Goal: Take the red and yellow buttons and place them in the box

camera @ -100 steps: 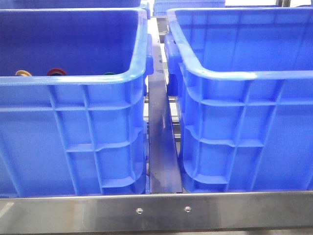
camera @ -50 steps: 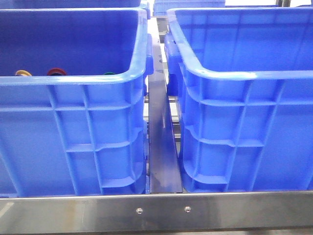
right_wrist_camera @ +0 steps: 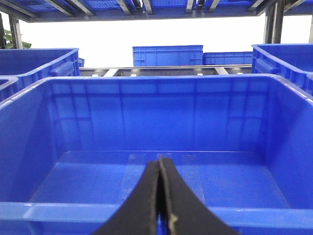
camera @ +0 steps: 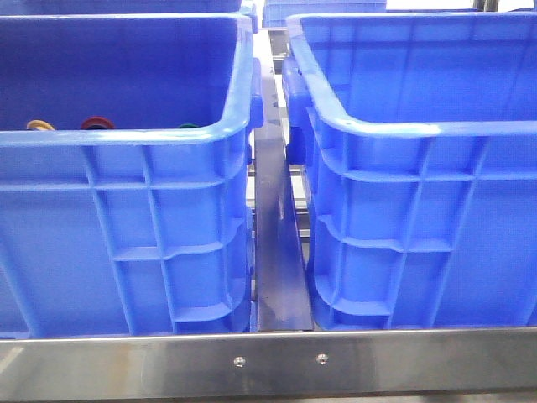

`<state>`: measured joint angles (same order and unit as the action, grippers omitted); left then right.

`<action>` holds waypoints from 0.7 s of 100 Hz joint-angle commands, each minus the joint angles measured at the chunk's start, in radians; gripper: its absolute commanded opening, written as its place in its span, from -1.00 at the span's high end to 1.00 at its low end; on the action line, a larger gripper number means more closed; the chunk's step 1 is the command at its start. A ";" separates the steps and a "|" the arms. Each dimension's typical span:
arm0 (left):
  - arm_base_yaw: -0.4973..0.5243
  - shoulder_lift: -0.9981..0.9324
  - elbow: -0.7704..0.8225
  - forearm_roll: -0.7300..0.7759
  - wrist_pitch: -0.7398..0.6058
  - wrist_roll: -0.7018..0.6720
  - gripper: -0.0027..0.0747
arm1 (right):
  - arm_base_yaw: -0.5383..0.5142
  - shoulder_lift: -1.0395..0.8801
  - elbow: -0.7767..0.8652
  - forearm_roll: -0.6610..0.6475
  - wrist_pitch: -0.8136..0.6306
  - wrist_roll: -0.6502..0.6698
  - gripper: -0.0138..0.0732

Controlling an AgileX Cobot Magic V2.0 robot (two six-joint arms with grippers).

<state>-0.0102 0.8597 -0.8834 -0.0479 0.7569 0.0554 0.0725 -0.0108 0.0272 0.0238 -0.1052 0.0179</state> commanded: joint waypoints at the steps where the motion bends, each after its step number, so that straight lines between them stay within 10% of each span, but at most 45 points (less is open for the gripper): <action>1: 0.000 -0.004 -0.035 -0.016 -0.061 0.000 -0.54 | 0.002 -0.023 -0.011 -0.010 -0.078 -0.004 0.84; 70: -0.182 0.242 -0.164 -0.140 -0.073 -0.076 -0.67 | 0.002 -0.023 -0.011 -0.010 -0.078 -0.004 0.84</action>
<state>-0.1441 1.0525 -0.9842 -0.1674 0.7507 0.0237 0.0725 -0.0108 0.0272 0.0238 -0.1052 0.0179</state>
